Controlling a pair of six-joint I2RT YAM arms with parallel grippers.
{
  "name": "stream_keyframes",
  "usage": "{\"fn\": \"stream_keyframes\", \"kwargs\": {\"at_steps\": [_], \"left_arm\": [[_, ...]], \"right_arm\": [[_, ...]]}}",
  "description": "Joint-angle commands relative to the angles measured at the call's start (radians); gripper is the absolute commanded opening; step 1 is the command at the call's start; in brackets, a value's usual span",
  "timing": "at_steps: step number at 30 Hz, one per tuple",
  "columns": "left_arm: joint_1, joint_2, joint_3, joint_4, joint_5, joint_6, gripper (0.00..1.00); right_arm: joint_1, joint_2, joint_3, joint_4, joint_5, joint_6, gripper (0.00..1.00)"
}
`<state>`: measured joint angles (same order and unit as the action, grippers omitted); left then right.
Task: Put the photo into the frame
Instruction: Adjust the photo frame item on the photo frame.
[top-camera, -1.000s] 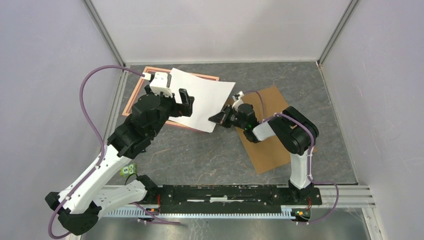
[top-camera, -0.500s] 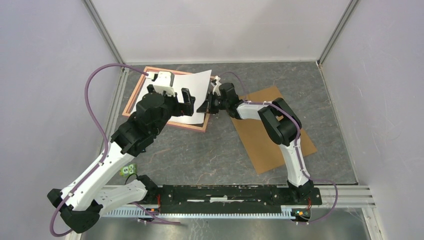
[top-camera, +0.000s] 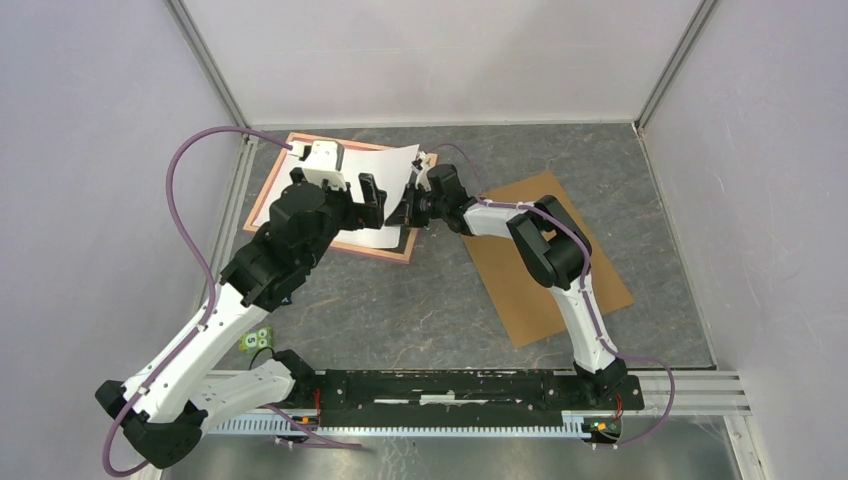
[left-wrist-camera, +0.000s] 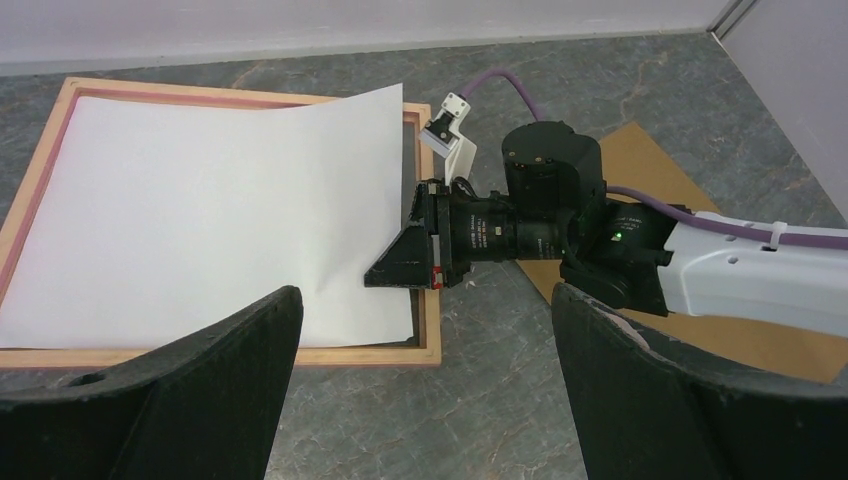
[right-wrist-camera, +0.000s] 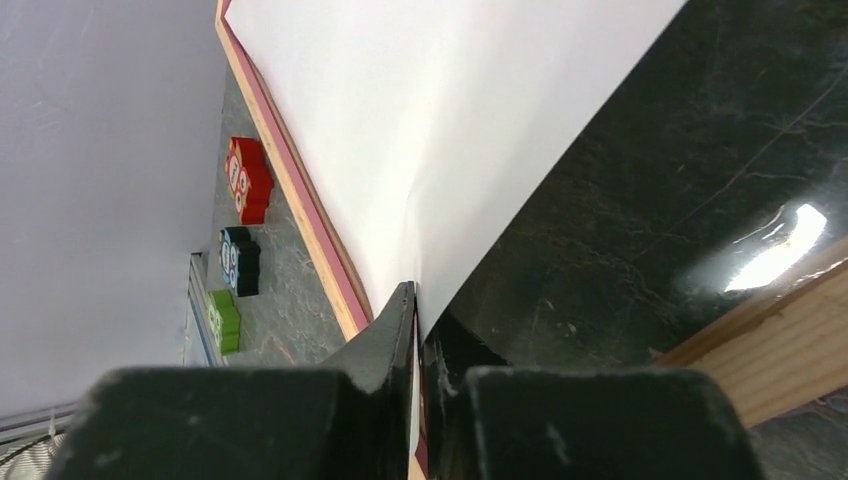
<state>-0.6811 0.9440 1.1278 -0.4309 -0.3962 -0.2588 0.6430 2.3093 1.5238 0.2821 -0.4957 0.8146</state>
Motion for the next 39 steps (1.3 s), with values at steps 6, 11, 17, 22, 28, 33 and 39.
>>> {"fn": "stream_keyframes", "kwargs": {"at_steps": [6,11,17,22,28,33,39], "left_arm": [[0.02,0.0,0.009,0.043,0.031,0.015,1.0],[0.037,0.008,0.009,0.043,0.047,0.005,1.0],[0.056,0.024,0.009,0.041,0.062,-0.006,1.0],[0.061,0.032,0.007,0.04,0.063,-0.008,1.0],[0.063,0.029,0.006,0.04,0.068,-0.011,1.0],[0.063,0.027,0.006,0.041,0.095,-0.017,1.0],[0.063,0.053,0.0,0.053,0.227,-0.032,1.0]], "right_arm": [[0.013,-0.059,-0.094,0.109,0.036,0.027,0.28],[0.017,-0.11,-0.143,0.128,0.059,0.005,0.41],[0.018,-0.175,-0.167,0.032,0.108,-0.129,0.56],[0.017,-0.301,-0.234,-0.144,0.245,-0.365,0.68],[-0.028,-0.628,-0.585,-0.067,0.54,-0.625,0.87],[-0.051,-0.723,-0.668,-0.104,0.601,-0.682,0.93],[-0.066,-0.824,-0.74,-0.214,0.771,-0.689,0.96]]}}
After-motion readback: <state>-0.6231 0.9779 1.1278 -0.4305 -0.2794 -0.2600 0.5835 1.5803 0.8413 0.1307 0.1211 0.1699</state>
